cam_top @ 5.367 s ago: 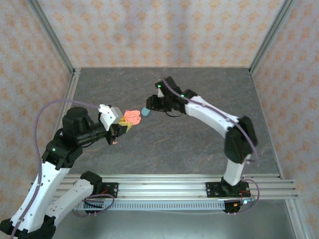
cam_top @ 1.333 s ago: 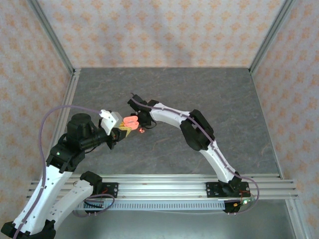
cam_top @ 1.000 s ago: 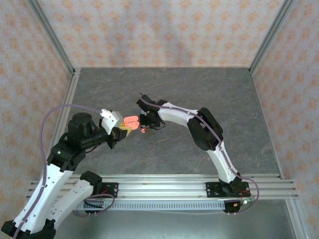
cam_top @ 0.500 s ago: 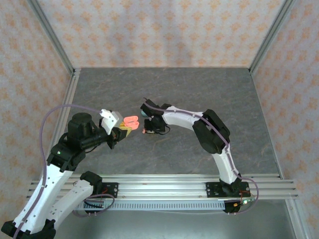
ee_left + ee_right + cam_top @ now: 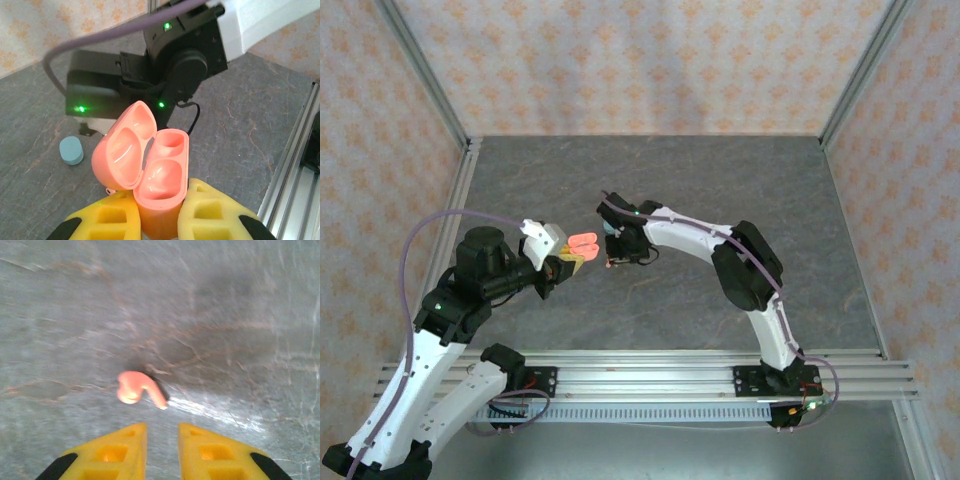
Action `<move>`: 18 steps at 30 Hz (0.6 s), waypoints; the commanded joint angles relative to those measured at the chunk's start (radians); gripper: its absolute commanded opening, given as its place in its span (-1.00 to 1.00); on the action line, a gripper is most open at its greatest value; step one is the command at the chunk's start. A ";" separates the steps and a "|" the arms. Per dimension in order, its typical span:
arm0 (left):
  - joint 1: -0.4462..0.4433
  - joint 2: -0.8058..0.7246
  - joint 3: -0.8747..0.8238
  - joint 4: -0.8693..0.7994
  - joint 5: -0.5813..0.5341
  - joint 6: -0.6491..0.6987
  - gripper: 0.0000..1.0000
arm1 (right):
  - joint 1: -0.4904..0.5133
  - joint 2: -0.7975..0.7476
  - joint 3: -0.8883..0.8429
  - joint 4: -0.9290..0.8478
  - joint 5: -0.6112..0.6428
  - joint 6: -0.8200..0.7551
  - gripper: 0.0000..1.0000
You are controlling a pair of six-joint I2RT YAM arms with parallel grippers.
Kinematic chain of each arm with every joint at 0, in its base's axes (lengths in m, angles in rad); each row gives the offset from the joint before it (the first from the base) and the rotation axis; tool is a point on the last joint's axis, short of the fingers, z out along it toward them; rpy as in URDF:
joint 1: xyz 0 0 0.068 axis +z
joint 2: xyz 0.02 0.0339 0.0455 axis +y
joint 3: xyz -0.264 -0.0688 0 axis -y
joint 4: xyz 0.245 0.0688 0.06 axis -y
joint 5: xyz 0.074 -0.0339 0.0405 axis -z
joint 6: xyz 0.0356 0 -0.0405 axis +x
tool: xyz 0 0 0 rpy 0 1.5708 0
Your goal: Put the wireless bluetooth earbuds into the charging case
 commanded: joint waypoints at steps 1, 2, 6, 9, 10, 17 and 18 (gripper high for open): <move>0.007 -0.005 -0.005 0.027 0.009 -0.014 -1.00 | 0.022 0.056 0.110 -0.122 0.033 -0.182 -0.46; 0.007 -0.005 -0.005 0.028 0.007 -0.014 -1.00 | 0.023 0.071 0.136 -0.143 0.037 -0.211 -0.43; 0.007 -0.004 -0.004 0.034 0.006 -0.019 -1.00 | 0.023 0.129 0.228 -0.200 0.020 -0.325 -0.27; 0.006 -0.002 0.001 0.030 0.004 -0.020 -1.00 | 0.023 0.192 0.313 -0.254 -0.003 -0.379 -0.17; 0.007 0.000 0.002 0.026 0.002 -0.017 -1.00 | 0.023 0.217 0.346 -0.277 -0.010 -0.399 -0.15; 0.006 -0.001 0.014 0.008 -0.009 -0.006 -1.00 | 0.023 0.316 0.488 -0.376 0.003 -0.480 -0.10; 0.007 0.001 0.014 0.010 -0.010 -0.007 -1.00 | 0.023 0.321 0.496 -0.383 0.005 -0.487 -0.10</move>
